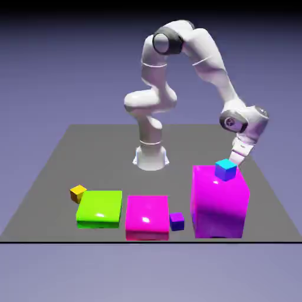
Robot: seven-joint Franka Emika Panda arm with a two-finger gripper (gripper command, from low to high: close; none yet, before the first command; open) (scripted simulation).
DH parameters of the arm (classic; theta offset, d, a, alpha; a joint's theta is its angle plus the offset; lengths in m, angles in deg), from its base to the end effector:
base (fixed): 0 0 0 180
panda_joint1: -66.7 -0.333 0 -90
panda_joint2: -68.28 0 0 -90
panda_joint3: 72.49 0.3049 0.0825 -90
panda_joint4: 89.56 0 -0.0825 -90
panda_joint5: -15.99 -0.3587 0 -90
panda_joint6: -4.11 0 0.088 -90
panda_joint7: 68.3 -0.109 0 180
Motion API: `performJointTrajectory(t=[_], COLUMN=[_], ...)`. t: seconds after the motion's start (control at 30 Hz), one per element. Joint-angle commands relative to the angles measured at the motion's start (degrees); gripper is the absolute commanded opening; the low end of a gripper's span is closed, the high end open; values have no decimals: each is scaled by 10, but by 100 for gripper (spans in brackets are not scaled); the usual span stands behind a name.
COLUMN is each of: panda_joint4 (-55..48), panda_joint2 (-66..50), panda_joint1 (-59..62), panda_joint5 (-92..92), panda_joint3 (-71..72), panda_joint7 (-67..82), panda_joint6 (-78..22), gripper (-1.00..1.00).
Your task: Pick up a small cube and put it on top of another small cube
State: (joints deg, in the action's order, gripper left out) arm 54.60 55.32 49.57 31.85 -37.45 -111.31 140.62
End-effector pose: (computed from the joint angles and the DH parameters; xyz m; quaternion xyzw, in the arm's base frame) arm 0.2468 0.3333 0.1976 0.9690 0.1959 -0.0911 0.1200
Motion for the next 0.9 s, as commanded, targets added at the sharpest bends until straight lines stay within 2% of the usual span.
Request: performJointTrajectory(t=[0.0, 0.23, 0.27, 0.5, 0.7, 0.87], panda_joint4=[3, 3, 3, 6, 17, -48], panda_joint2=[6, -102, -102, 8, 112, 207], panda_joint1=[5, -39, -39, 0, -123, -29], panda_joint5=[6, 128, 128, -8, -106, -116], panda_joint3=[-1, -78, -78, -17, -140, -156], panda_joint7=[-13, -97, -97, 1, -103, -137], panda_joint6=[9, 96, 96, 3, -143, -197], gripper=[0, 0, -100, -100, -100, -100])
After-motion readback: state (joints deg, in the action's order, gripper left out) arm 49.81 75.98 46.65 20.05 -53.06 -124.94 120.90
